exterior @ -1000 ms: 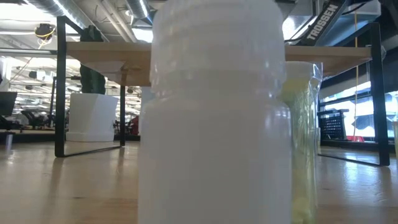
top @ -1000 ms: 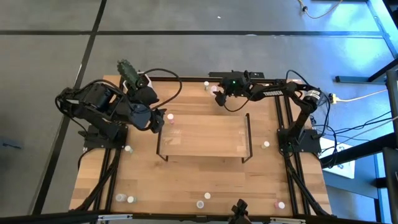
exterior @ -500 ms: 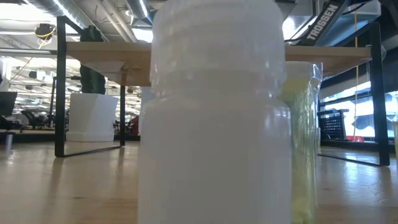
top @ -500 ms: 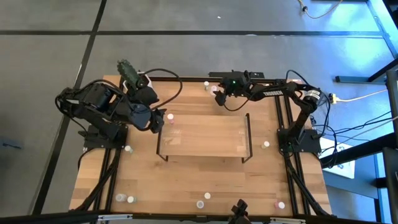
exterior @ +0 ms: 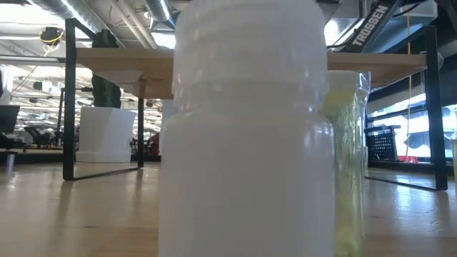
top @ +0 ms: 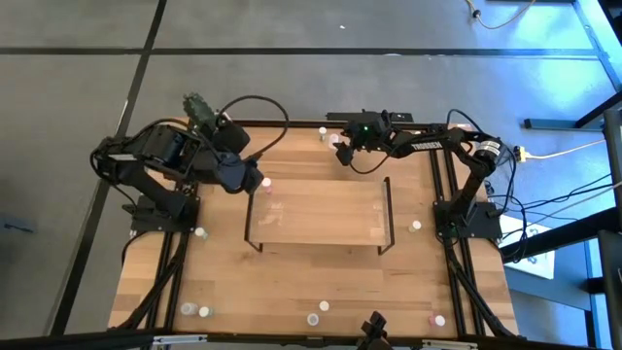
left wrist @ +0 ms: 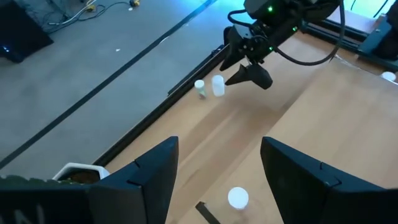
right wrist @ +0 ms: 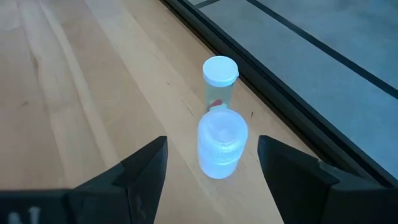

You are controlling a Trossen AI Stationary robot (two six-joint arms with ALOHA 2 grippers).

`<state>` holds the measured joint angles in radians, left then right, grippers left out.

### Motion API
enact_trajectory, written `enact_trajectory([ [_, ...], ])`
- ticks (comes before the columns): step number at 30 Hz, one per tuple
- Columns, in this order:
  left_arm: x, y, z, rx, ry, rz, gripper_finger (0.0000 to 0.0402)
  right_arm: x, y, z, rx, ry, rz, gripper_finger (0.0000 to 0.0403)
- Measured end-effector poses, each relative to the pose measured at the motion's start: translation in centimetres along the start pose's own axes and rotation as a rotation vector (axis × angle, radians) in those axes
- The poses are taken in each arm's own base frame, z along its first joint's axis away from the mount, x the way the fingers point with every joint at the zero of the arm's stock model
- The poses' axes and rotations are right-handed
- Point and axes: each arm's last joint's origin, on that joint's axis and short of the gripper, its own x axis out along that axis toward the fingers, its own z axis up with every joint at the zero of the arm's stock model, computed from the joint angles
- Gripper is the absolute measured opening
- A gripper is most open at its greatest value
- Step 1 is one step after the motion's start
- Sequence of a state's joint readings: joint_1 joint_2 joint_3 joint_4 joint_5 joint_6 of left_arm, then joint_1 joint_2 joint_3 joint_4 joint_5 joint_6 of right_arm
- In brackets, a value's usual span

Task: Pick and place medicine bottles onto shelf by color
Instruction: Put the top white pill bottle on the shelf

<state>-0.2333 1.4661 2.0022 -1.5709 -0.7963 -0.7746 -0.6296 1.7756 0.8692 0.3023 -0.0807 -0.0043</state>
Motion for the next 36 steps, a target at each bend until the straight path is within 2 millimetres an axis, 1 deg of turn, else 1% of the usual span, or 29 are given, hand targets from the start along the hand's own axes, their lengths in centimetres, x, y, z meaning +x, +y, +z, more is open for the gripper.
enact_trajectory([
  [6,0.24,-0.26,-0.01,0.005,0.005,0.005,0.0222,0.00,0.01,-0.02,-0.004,0.001,0.001,0.0252],
  [32,0.25,-0.29,-0.01,0.005,0.006,0.005,0.0222,0.00,0.02,-0.02,0.002,0.001,0.003,0.0252],
  [36,0.25,-0.29,-0.01,0.005,0.006,0.005,0.0222,0.00,0.15,-0.02,0.026,0.001,0.036,0.0252],
])
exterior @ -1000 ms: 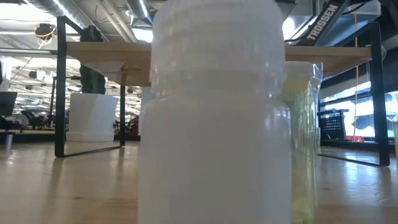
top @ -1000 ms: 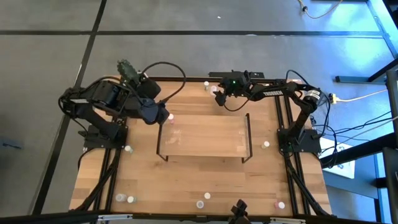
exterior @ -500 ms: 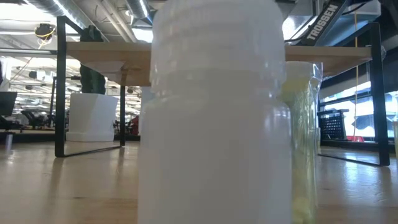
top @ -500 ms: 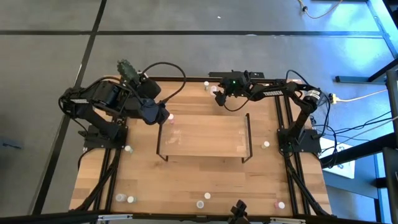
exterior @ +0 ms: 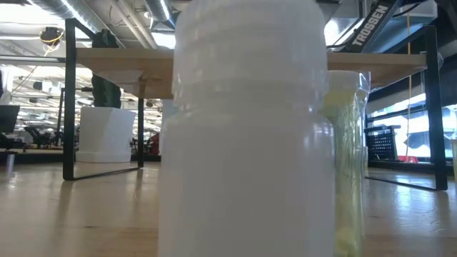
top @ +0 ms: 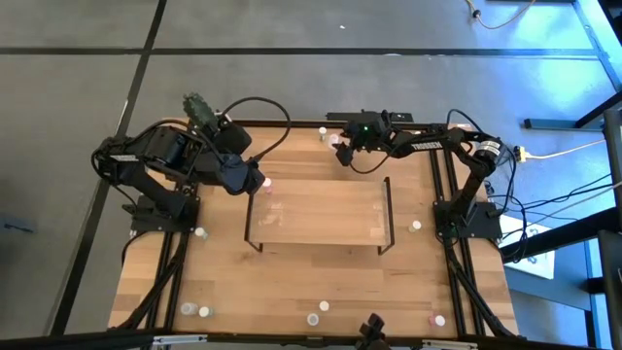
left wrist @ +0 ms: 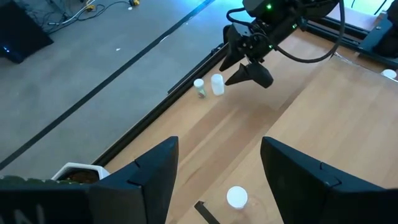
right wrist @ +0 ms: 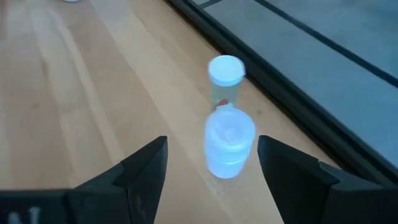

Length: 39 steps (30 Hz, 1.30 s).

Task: Pick and place medicine bottles onto shelf by color
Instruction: Put the top white pill bottle on the shelf

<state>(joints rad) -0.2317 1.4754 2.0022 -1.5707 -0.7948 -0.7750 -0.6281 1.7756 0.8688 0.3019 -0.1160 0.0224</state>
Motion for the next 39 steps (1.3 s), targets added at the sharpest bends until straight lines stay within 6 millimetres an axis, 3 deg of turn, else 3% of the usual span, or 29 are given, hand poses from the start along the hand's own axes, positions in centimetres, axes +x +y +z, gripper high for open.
enact_trajectory([
  [20,0.0,0.0,0.0,0.000,0.000,0.000,0.0222,0.0,-0.2,-0.3,-0.022,0.027,-0.039,0.0254],
  [30,0.0,0.0,0.0,0.000,0.000,0.000,0.0222,0.0,-0.3,-0.3,-0.022,0.027,-0.066,0.0318],
  [39,0.0,0.0,0.0,0.000,0.000,0.000,0.0222,1.1,-0.5,-0.8,-0.024,0.000,-0.082,0.0325],
])
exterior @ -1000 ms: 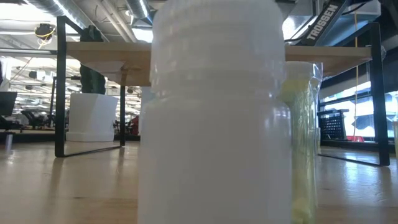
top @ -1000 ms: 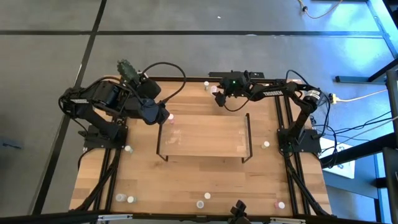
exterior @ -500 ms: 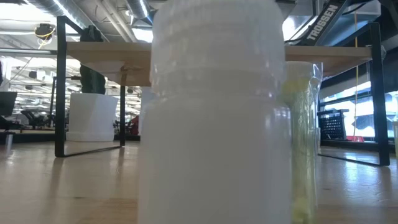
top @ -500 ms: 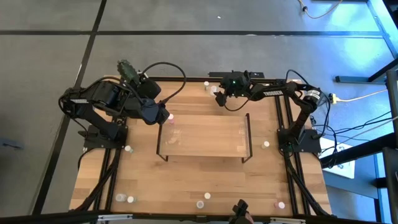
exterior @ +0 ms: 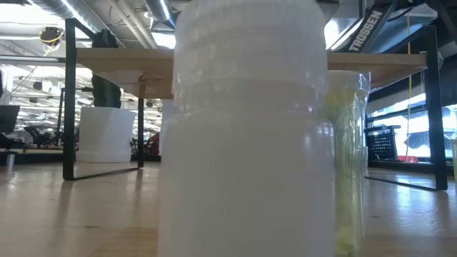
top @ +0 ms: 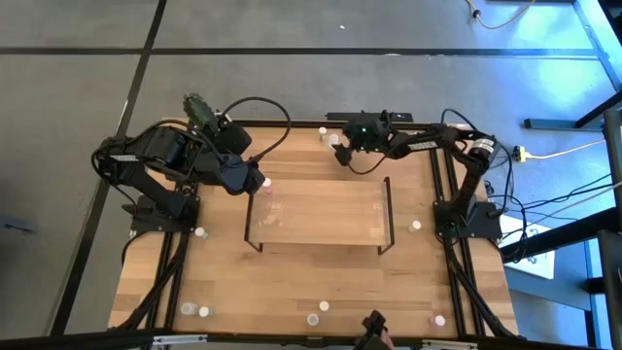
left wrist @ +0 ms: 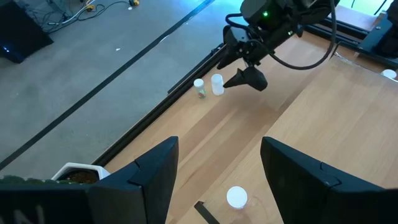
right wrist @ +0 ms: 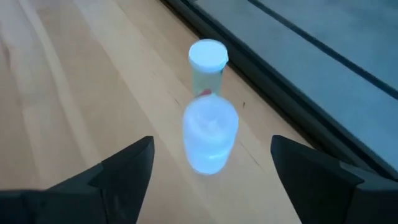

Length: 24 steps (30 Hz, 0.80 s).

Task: Pick and place medicine bottles onto shelf by color
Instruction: Put the top white pill bottle on the shelf

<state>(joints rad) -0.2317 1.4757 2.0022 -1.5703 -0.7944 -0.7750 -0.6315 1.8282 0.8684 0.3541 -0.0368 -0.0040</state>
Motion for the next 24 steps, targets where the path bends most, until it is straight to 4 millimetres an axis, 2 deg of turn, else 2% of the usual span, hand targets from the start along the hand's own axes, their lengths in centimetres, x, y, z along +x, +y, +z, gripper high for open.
enact_trajectory([
  [10,0.00,0.00,0.00,0.000,0.000,0.000,0.0222,0.82,-0.04,-0.23,-0.001,-0.040,-0.003,0.0325],
  [24,-0.01,0.01,0.00,0.000,0.000,0.000,0.0222,0.82,-0.05,-0.16,0.002,-0.046,-0.002,0.0313],
])
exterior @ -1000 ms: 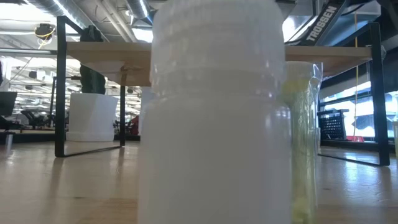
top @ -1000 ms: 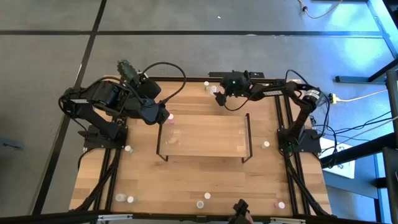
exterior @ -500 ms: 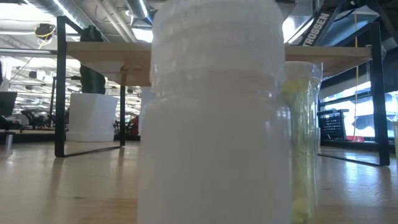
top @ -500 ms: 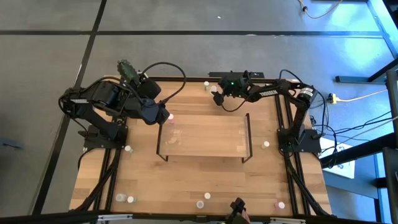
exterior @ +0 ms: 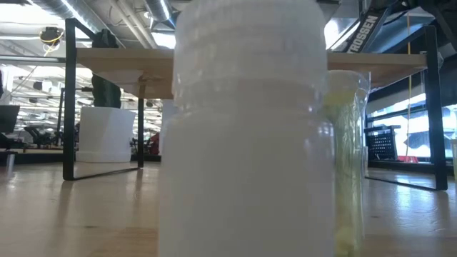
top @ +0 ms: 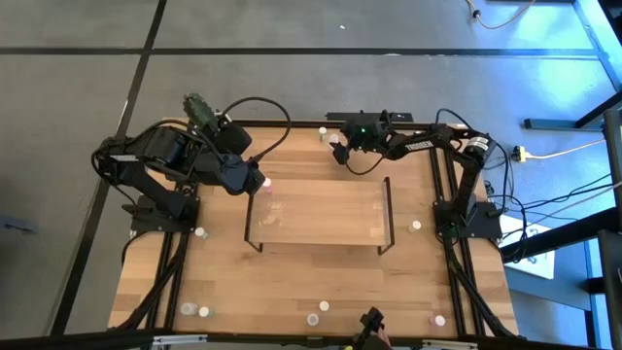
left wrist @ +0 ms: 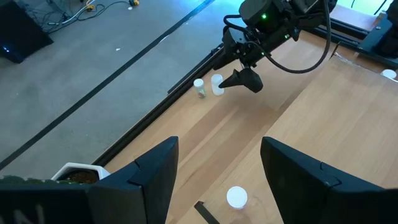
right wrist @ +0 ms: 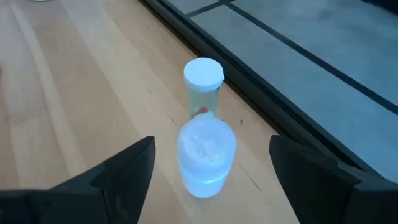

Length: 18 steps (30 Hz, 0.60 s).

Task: Pick and place medicine bottles onto shelf by color
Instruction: Put the top white pill bottle on the shelf

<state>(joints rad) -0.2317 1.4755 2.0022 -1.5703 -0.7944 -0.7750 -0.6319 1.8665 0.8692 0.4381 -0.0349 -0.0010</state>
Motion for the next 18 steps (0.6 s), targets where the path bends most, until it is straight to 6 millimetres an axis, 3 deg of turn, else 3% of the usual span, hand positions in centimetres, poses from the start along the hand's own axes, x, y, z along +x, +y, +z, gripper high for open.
enact_trajectory([
  [18,0.01,-0.01,0.00,0.000,0.000,0.000,0.0222,0.00,-0.02,-0.15,0.050,0.015,-0.008,0.0262],
])
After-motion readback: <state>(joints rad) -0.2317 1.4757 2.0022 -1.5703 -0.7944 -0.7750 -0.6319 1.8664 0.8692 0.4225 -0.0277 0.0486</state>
